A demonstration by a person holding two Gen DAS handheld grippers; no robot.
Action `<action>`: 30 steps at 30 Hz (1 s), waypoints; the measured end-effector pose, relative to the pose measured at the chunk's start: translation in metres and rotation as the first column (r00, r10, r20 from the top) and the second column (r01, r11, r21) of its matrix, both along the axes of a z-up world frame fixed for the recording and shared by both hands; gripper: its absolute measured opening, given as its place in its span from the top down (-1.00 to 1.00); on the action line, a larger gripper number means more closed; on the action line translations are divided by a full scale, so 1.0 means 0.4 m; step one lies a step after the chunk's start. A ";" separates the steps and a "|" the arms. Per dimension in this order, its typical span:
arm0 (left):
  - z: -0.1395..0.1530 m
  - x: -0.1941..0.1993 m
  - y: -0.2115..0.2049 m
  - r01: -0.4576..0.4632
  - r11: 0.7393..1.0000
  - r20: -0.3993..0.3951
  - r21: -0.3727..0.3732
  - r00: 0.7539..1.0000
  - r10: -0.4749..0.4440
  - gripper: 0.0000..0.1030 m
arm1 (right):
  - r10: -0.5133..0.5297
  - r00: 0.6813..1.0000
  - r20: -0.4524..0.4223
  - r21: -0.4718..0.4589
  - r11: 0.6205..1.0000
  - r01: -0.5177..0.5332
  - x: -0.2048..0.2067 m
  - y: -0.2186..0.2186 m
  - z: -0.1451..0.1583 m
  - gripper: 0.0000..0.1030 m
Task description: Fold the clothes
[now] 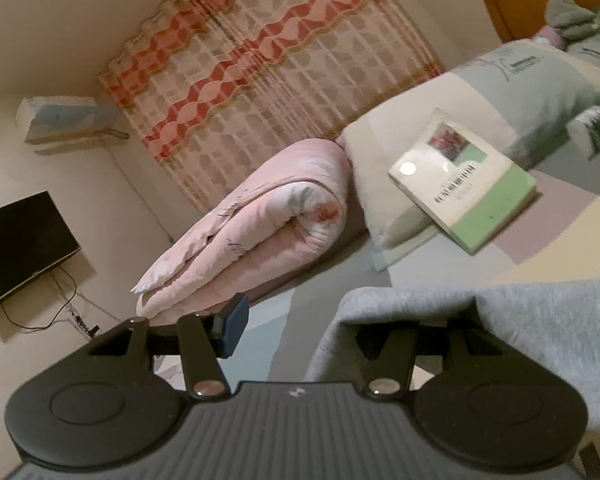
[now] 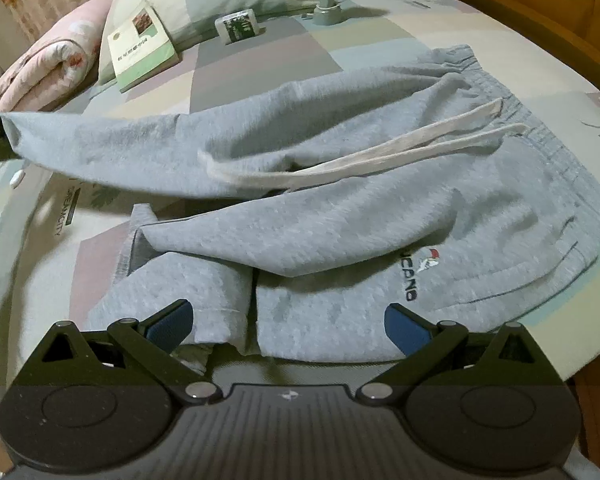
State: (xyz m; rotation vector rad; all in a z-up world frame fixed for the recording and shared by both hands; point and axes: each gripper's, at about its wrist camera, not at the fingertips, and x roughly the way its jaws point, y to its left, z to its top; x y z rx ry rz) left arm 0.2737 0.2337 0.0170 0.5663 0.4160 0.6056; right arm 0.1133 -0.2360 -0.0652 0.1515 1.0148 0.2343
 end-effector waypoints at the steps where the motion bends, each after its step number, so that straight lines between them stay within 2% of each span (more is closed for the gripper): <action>1: 0.003 0.003 0.007 -0.002 1.000 0.007 -0.003 1.000 0.002 -0.09 | 0.003 1.000 -0.002 -0.002 1.000 -0.003 0.002 0.004 -0.001 -1.00; 6: -0.009 0.003 0.028 -0.001 1.000 0.021 -0.005 1.000 0.001 -0.12 | 0.013 1.000 -0.011 -0.012 1.000 -0.013 0.005 0.018 -0.004 -1.00; 11: -0.081 -0.020 0.050 -0.009 0.999 -0.061 -0.043 0.998 0.006 -0.12 | 0.007 1.000 -0.019 -0.005 1.000 -0.007 0.006 0.019 -0.008 -1.00; 15: -0.161 -0.038 0.075 -0.029 0.993 -0.191 -0.115 0.982 0.007 -0.12 | 0.007 1.000 -0.023 -0.004 1.000 -0.007 0.008 0.019 -0.009 -1.00; 17: -0.191 -0.052 0.077 -0.036 0.988 -0.230 -0.149 0.973 0.001 -0.12 | 0.007 1.000 -0.024 -0.001 1.000 -0.007 0.008 0.017 -0.009 -1.00; 23: -0.230 -0.106 0.082 -0.072 0.954 -0.275 -0.290 0.961 -0.011 -0.12 | -0.001 1.000 -0.026 0.012 1.000 0.002 0.007 0.006 -0.011 -1.00; 30: -0.239 -0.156 0.045 -0.089 0.924 -0.331 -0.372 0.943 -0.042 -0.15 | -0.022 1.000 -0.022 0.040 0.999 0.023 0.002 -0.028 -0.015 -1.00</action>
